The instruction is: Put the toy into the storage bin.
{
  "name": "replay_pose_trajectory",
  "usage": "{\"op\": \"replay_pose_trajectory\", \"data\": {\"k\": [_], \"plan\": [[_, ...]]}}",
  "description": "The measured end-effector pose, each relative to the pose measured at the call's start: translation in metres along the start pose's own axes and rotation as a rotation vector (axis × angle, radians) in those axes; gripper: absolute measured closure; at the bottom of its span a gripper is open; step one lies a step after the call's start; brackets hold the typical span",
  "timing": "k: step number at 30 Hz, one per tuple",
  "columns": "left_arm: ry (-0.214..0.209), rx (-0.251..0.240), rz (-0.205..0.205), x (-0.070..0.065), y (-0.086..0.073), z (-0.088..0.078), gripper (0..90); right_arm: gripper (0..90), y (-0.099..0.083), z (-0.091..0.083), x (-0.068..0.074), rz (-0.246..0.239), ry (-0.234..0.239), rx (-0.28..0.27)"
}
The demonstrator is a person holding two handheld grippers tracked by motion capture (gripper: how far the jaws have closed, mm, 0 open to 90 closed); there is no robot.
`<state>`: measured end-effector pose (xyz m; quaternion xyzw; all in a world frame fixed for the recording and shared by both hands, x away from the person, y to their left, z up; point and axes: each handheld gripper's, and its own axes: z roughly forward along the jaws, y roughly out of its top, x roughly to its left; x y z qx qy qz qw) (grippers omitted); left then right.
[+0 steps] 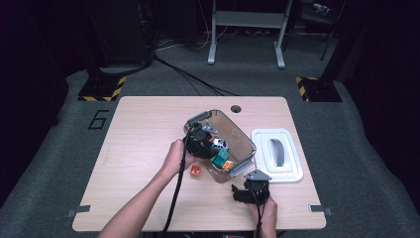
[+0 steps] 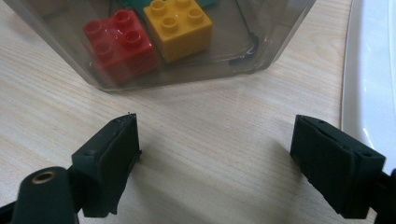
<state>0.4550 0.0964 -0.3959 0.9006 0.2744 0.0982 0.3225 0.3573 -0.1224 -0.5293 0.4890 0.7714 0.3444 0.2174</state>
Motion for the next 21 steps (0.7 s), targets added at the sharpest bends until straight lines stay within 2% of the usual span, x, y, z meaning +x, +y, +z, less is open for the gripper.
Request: {"op": "replay_pose_trajectory", "data": {"k": [5, 9, 11, 12, 13, 16, 19, 21], "plan": [[-0.004, -0.001, -0.005, 0.000, -0.002, -0.004, 58.2, 15.0, 0.000, 0.000, 0.000, 0.004, -0.003, -0.003], [-0.002, -0.002, -0.016, 0.001, -0.003, -0.009, 52.4, 15.0, 0.000, 0.000, 0.000, 0.002, -0.001, -0.002], [0.022, -0.018, -0.033, 0.001, -0.005, -0.015, 40.2, 15.0, 0.000, 0.000, 0.000, 0.006, -0.006, -0.004], [0.022, -0.018, -0.033, 0.001, -0.005, -0.015, 37.7, 15.0, 0.000, 0.000, 0.000, 0.006, -0.006, -0.004], [0.029, -0.040, -0.043, 0.001, -0.007, -0.020, 37.7, 15.0, 0.000, 0.000, 0.000, 0.001, 0.000, 0.000], [0.049, -0.068, -0.045, 0.003, -0.013, -0.031, 28.0, 15.0, 0.000, 0.000, 0.000, 0.005, -0.005, -0.003], [0.095, -0.106, -0.064, 0.005, -0.026, -0.047, 21.1, 15.0, 0.000, 0.000, 0.000, 0.005, -0.005, -0.003], [0.115, -0.114, -0.075, 0.007, -0.036, -0.054, 17.8, 15.0, 0.000, 0.000, 0.000, 0.004, -0.004, -0.003]]}}
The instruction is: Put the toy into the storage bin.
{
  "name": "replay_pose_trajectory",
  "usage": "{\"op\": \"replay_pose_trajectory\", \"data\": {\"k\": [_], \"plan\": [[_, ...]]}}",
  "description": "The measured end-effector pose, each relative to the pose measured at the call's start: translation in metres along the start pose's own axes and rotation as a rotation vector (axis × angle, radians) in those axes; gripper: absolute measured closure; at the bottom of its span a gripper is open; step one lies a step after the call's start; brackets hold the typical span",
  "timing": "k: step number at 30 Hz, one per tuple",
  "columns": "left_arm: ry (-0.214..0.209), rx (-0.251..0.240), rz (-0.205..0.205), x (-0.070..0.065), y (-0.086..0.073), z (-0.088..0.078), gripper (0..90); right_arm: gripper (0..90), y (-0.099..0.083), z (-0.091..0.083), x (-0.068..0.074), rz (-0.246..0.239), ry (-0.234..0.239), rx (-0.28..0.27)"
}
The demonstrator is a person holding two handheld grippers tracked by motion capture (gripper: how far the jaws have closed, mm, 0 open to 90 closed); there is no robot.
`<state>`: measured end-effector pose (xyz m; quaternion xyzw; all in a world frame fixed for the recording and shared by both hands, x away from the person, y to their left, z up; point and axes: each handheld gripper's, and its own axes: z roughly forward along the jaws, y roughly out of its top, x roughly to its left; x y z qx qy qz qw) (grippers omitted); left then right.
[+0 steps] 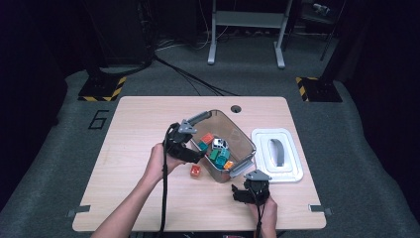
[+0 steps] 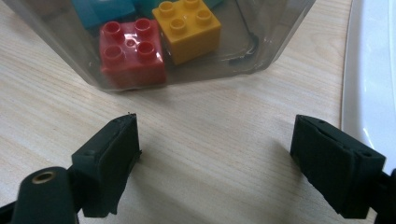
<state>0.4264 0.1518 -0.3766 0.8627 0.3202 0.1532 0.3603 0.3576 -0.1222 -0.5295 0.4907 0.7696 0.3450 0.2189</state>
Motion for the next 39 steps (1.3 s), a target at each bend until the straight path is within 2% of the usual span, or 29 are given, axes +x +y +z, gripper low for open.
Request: {"op": "replay_pose_trajectory", "data": {"k": [1, 2, 4, 8, 11, 13, 14, 15, 16, 18, 19, 20, 21, 26, 28, 30, 34, 39], "plan": [[0.000, 0.000, 0.000, 0.000, 0.000, 0.000, 16.3, 15.0, 0.000, 0.000, 0.000, 0.000, 0.000, 0.000], [0.015, 0.001, -0.008, 0.004, -0.008, -0.005, 15.1, 15.0, 0.000, 0.000, 0.000, 0.002, -0.002, -0.001], [0.028, 0.003, -0.003, 0.008, -0.013, -0.008, 14.8, 15.0, 0.000, 0.000, 0.000, 0.002, -0.003, 0.000], [0.049, 0.011, -0.051, 0.017, -0.033, -0.010, 10.8, 15.0, 0.000, 0.000, 0.000, 0.000, 0.001, 0.000], [0.058, 0.022, -0.067, 0.020, -0.041, -0.007, 7.5, 15.0, 0.000, 0.000, 0.000, 0.002, -0.002, -0.001], [0.065, 0.033, -0.100, 0.021, -0.055, 0.000, 5.0, 15.0, 0.000, 0.000, 0.000, 0.002, -0.002, -0.001], [0.065, 0.033, -0.100, 0.021, -0.055, 0.000, 4.0, 15.0, 0.000, 0.000, 0.000, 0.002, -0.002, -0.001], [0.066, 0.030, -0.109, 0.020, -0.062, 0.004, 4.0, 15.0, 0.000, 0.000, 0.000, 0.002, -0.002, -0.001], [0.071, 0.053, -0.113, 0.018, -0.070, 0.011, 2.5, 14.9, 0.000, 0.000, 0.000, -0.001, 0.000, 0.000], [0.072, 0.056, -0.114, 0.017, -0.075, 0.016, 0.9, 14.9, 0.000, 0.000, 0.000, 0.001, -0.002, 0.000], [0.068, 0.057, -0.127, 0.015, -0.082, 0.025, 0.9, 15.0, 0.000, 0.000, 0.000, 0.002, -0.002, 0.000], [0.068, 0.057, -0.127, 0.015, -0.082, 0.025, 0.6, 14.9, 0.000, 0.000, 0.000, 0.002, -0.002, -0.001], [0.076, 0.065, -0.128, 0.013, -0.088, 0.032, 0.5, 14.9, 0.000, 0.000, 0.000, 0.002, -0.002, -0.001], [0.066, 0.062, -0.145, 0.009, -0.095, 0.048, 3.2, 14.9, 0.000, 0.000, 0.000, 0.002, -0.002, -0.001], [0.069, 0.063, -0.139, 0.007, -0.096, 0.053, 4.2, 14.9, 0.000, 0.000, 0.000, 0.002, -0.002, -0.001], [0.078, 0.059, -0.140, 0.004, -0.096, 0.059, 6.8, 14.9, 0.000, 0.000, 0.000, 0.001, -0.003, -0.001], [0.123, 0.058, -0.145, -0.008, -0.096, 0.074, 11.9, 14.9, 0.000, 0.000, 0.000, -0.004, 0.000, 0.003], [0.125, 0.055, -0.129, -0.017, -0.096, 0.082, 16.0, 14.9, 0.000, 0.000, 0.000, -0.004, 0.001, 0.003]]}}
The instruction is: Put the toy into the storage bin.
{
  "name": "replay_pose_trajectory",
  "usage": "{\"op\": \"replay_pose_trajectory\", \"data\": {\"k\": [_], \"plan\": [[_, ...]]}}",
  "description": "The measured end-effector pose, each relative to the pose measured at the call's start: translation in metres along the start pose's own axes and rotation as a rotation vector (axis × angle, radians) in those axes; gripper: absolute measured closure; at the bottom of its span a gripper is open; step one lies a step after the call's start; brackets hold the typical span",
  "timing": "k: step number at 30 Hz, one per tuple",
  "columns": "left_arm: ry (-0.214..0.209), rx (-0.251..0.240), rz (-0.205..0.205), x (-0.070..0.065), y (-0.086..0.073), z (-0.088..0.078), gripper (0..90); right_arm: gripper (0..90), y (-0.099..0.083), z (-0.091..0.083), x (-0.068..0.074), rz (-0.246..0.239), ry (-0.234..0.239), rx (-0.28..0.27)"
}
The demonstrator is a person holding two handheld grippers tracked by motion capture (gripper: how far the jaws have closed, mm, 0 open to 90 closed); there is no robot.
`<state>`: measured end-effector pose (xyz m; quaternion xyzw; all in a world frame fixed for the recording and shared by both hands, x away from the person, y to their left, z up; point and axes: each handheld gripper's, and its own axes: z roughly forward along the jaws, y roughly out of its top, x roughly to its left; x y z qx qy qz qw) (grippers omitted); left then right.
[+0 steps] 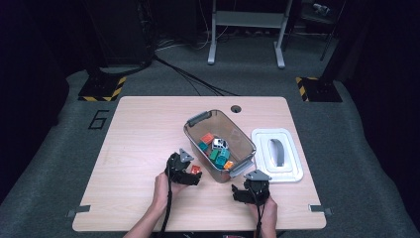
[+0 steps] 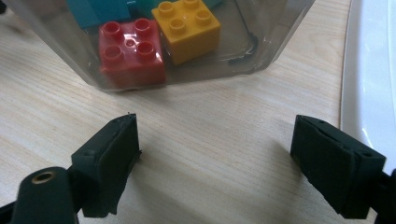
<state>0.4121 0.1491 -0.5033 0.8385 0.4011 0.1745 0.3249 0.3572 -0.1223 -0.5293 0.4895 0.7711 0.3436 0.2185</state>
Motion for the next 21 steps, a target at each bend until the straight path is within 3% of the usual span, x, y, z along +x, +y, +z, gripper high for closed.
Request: {"op": "replay_pose_trajectory", "data": {"k": [10, 21], "plan": [[0.035, -0.020, -0.005, -0.007, -0.004, 0.009, 35.6, 14.9, 0.000, 0.000, 0.000, -0.002, 0.002, -0.001], [0.020, -0.029, -0.013, -0.007, -0.007, 0.011, 54.5, 14.9, 0.000, 0.000, 0.000, -0.006, -0.004, -0.003]]}}
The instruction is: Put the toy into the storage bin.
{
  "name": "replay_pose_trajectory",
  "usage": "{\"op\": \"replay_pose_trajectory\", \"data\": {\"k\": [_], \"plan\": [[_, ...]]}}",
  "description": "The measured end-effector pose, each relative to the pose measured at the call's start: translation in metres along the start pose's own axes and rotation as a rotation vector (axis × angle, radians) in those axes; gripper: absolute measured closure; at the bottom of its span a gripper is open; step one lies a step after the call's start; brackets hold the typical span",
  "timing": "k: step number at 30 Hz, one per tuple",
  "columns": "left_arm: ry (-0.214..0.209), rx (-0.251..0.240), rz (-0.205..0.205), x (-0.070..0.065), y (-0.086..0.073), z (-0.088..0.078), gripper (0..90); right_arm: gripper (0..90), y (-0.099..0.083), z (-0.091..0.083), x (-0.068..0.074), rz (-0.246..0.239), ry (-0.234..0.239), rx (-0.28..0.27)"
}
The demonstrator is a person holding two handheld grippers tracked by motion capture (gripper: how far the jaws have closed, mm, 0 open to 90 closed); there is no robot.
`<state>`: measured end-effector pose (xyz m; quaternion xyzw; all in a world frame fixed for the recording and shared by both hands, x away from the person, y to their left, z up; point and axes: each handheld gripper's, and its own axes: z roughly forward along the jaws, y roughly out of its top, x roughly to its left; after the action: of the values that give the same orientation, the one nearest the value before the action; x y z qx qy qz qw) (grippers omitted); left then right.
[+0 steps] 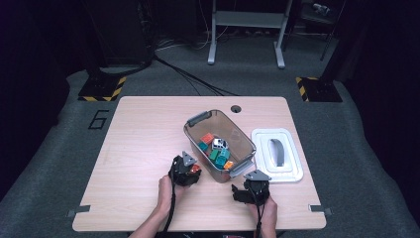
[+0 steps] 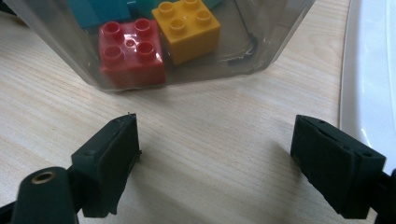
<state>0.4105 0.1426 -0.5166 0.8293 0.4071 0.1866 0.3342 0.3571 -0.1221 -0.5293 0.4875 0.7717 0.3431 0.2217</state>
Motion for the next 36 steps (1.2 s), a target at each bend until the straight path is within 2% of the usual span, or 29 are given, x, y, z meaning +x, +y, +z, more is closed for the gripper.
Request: {"op": "replay_pose_trajectory", "data": {"k": [3, 9, 16, 22, 30, 36], "plan": [[0.002, -0.007, 0.002, 0.001, -0.001, 0.000, 58.2, 14.9, 0.000, 0.000, 0.000, 0.001, -0.001, -0.001], [-0.009, -0.012, 0.001, 0.005, -0.003, -0.002, 59.0, 14.9, 0.000, 0.000, 0.000, 0.001, -0.001, 0.000], [-0.015, -0.031, -0.013, 0.021, -0.005, -0.016, 59.0, 14.9, 0.000, 0.000, 0.000, 0.000, -0.001, -0.001], [-0.029, -0.045, -0.003, 0.032, -0.003, -0.029, 59.0, 14.9, 0.000, 0.000, 0.000, 0.001, 0.000, 0.000], [-0.027, -0.061, 0.014, 0.047, 0.007, -0.052, 59.0, 14.9, 0.000, 0.000, 0.000, 0.003, 0.004, 0.001], [-0.022, -0.079, 0.025, 0.058, 0.024, -0.074, 59.0, 14.9, 0.000, 0.000, 0.000, 0.004, 0.004, 0.001]]}}
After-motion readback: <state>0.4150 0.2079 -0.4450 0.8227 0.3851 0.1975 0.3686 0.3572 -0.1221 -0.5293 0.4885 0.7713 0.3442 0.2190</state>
